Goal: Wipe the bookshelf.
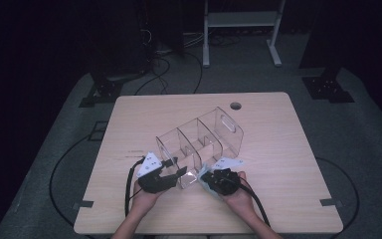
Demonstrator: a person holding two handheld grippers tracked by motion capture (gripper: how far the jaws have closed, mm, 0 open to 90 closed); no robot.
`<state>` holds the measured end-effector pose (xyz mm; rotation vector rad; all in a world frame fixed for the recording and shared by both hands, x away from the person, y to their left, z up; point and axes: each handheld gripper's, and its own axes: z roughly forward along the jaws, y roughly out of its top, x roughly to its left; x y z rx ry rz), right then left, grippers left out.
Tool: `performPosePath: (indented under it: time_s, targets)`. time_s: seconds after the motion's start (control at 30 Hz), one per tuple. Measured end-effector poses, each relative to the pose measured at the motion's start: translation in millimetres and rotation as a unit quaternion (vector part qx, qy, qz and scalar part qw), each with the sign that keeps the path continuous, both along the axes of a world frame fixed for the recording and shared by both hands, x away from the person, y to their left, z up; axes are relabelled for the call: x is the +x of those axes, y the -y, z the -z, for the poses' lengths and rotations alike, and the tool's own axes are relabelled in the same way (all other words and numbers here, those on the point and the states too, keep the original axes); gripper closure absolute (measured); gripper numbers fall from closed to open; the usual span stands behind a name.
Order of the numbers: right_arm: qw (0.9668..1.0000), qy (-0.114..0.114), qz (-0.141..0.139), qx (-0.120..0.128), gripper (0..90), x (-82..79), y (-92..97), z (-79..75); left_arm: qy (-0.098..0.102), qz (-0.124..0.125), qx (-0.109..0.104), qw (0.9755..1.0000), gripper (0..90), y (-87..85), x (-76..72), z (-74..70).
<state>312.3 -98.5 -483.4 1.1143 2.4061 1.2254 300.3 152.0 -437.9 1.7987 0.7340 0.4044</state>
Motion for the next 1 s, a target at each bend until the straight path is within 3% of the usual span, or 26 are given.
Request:
performPosePath:
  time_s: [0.07, 0.33, 0.6, 0.8, 1.0]
  targets:
    - [0.9999, -0.01, 0.003, 0.009, 81.3, 0.1, 2.1, 4.8, -0.001, 0.001, -0.003, 1.0, 47.2, 1.6, -0.3, 0.3]
    - [0.9999, -0.005, 0.004, 0.012, 81.1, -0.7, 7.1, 0.8, -0.01, 0.008, -0.007, 0.9999, 45.9, 2.1, -2.4, -0.1]
    - [0.9999, 0.002, 0.003, 0.014, 81.0, -1.2, 11.2, -2.3, -0.011, 0.012, -0.013, 0.9998, 39.6, -12.9, -8.7, -6.1]
    - [0.9997, 0.004, 0.004, 0.022, 80.9, -1.8, 16.1, -6.8, 0.007, 0.016, 0.008, 0.9998, 37.0, -24.9, -16.6, -13.7]
    - [0.9993, 0.007, 0.004, 0.038, 80.9, -5.4, 23.6, -14.6, 0.02, 0.001, 0.007, 0.9998, 34.3, -40.6, -7.4, -18.4]
